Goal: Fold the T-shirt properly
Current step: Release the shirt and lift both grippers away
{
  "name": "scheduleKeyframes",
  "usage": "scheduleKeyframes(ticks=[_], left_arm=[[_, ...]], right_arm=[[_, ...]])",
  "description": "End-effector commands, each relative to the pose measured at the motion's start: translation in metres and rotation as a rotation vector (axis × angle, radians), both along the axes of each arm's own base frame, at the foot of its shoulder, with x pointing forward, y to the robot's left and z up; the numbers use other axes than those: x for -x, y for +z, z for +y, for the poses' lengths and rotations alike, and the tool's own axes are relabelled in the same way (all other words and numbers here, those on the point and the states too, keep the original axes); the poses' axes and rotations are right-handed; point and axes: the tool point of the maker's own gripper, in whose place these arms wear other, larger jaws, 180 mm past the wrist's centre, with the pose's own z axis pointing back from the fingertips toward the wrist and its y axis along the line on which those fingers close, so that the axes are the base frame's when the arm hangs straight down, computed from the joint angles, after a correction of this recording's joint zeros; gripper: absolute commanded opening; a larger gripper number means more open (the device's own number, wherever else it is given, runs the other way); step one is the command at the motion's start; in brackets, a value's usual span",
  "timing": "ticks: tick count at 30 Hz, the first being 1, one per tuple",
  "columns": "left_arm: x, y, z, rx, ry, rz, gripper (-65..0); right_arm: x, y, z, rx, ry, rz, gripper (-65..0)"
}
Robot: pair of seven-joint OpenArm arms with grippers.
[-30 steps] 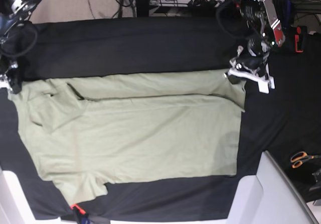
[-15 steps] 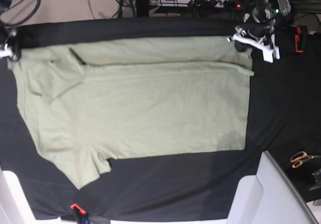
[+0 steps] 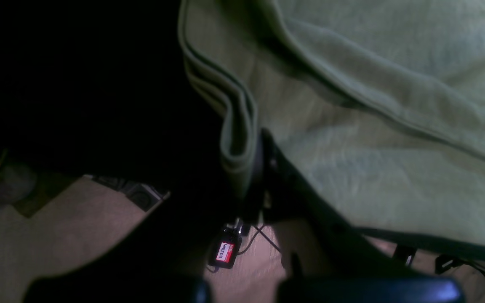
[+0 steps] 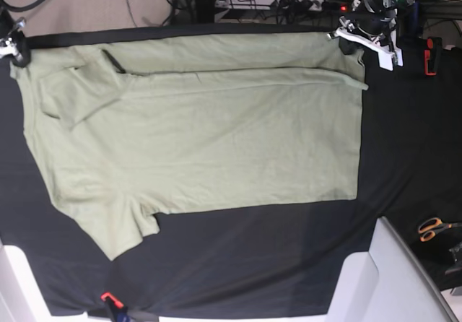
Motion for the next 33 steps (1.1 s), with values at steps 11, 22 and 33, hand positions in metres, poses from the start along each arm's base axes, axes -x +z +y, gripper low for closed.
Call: scheduleKeyframes(ticks=[11, 22, 33], left_arm=[[-0.008, 0.008, 0.008, -0.027, -0.005, -0.032, -65.0], [-0.013, 0.01, 0.013, -0.037, -0.01, -0.038, -65.0], [-0.01, 0.015, 0.032, -0.067, 0.034, -0.046, -24.8]], right_arm=[[0.006, 0.008, -0.012, 0.033, -0.006, -0.008, -65.0], [0.006, 0.007, -0.012, 0.03, -0.007, -0.007, -65.0], [0.004, 0.026, 0.002, 0.07, -0.043, -0.068, -27.2]])
